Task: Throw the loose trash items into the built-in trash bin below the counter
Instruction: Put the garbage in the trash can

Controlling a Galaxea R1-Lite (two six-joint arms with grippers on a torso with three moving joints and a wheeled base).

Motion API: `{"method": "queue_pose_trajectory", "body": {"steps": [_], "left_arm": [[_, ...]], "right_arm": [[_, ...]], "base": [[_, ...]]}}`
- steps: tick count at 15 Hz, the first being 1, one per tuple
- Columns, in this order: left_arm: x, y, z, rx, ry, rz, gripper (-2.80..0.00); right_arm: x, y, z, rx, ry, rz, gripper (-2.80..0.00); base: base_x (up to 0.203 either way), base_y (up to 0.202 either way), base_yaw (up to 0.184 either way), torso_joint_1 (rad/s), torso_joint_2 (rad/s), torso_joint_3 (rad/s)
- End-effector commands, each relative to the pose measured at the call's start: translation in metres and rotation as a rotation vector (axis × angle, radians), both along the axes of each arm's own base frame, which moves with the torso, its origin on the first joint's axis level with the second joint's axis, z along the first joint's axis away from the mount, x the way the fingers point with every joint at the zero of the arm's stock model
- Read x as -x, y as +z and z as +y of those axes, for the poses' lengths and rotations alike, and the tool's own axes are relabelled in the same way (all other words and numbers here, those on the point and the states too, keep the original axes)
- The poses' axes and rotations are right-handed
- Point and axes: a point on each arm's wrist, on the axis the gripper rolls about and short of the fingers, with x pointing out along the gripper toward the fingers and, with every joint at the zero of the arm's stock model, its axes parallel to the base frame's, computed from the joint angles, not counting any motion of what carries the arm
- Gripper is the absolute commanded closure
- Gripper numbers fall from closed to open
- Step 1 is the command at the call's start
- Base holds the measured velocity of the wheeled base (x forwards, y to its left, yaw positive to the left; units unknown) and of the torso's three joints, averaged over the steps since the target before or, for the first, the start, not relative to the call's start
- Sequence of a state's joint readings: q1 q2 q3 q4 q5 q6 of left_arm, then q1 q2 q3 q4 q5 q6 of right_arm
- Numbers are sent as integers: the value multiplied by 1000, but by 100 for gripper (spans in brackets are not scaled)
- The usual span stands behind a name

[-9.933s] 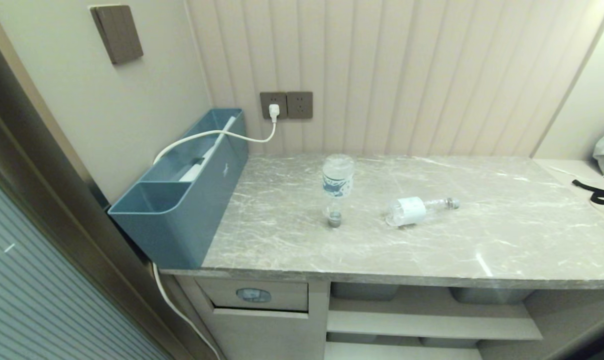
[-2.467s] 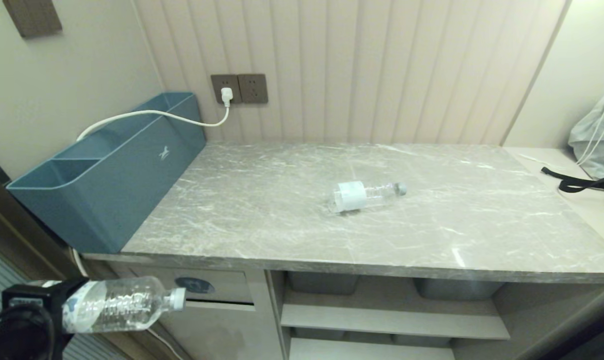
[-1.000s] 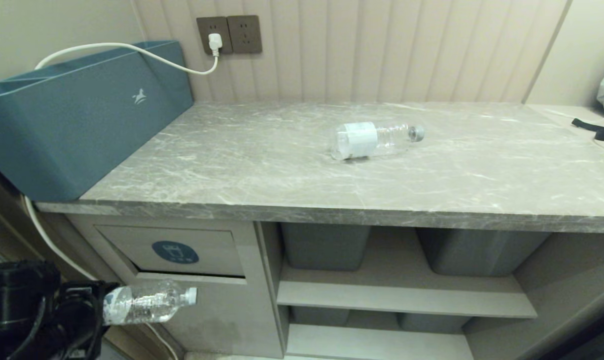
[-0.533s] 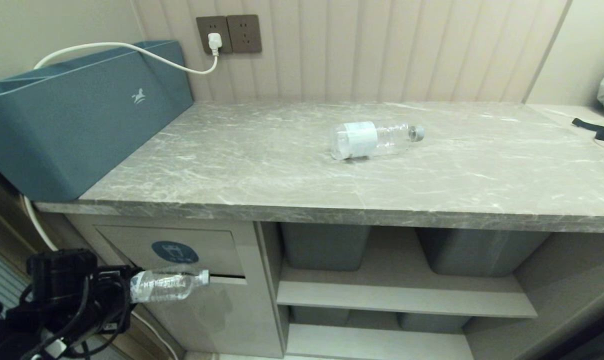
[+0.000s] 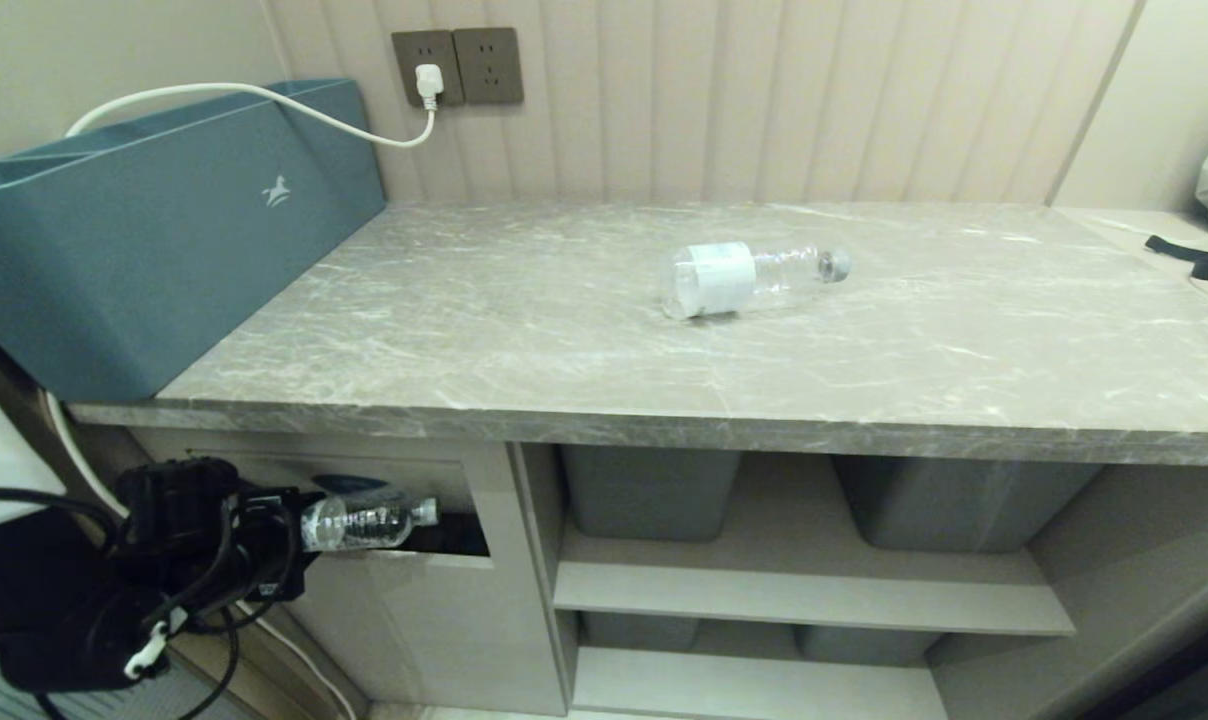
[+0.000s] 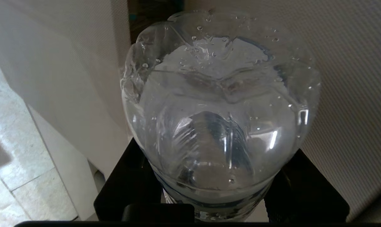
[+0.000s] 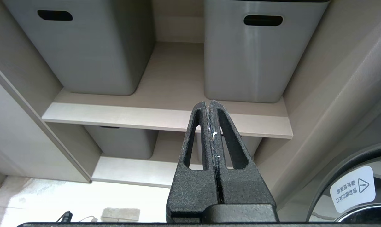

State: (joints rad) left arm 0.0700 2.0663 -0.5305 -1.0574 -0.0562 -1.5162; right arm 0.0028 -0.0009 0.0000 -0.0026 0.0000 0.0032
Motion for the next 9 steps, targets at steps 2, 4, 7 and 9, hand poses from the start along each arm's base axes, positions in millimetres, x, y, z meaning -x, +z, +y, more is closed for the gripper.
{"method": "queue_pose_trajectory", "body": {"steps": [2,4,7,9], "left_arm": [[-14,-13,-2,7,-6,10,0],[-20,-12,-1,5,-5,-6,0],[-25,-11,-1,3,-5,-18,-280],[-29,-12,-1,3,-5,-24,-280]], "right_arm": [[0,0,0,0,0,-1,0],[0,0,0,0,0,-1,0],[0,0,0,0,0,-1,0],[0,0,0,0,0,-1,0]], "base": [[0,0,0,0,0,0],[0,0,0,0,0,0],[0,0,0,0,0,0],[0,0,0,0,0,0]]}}
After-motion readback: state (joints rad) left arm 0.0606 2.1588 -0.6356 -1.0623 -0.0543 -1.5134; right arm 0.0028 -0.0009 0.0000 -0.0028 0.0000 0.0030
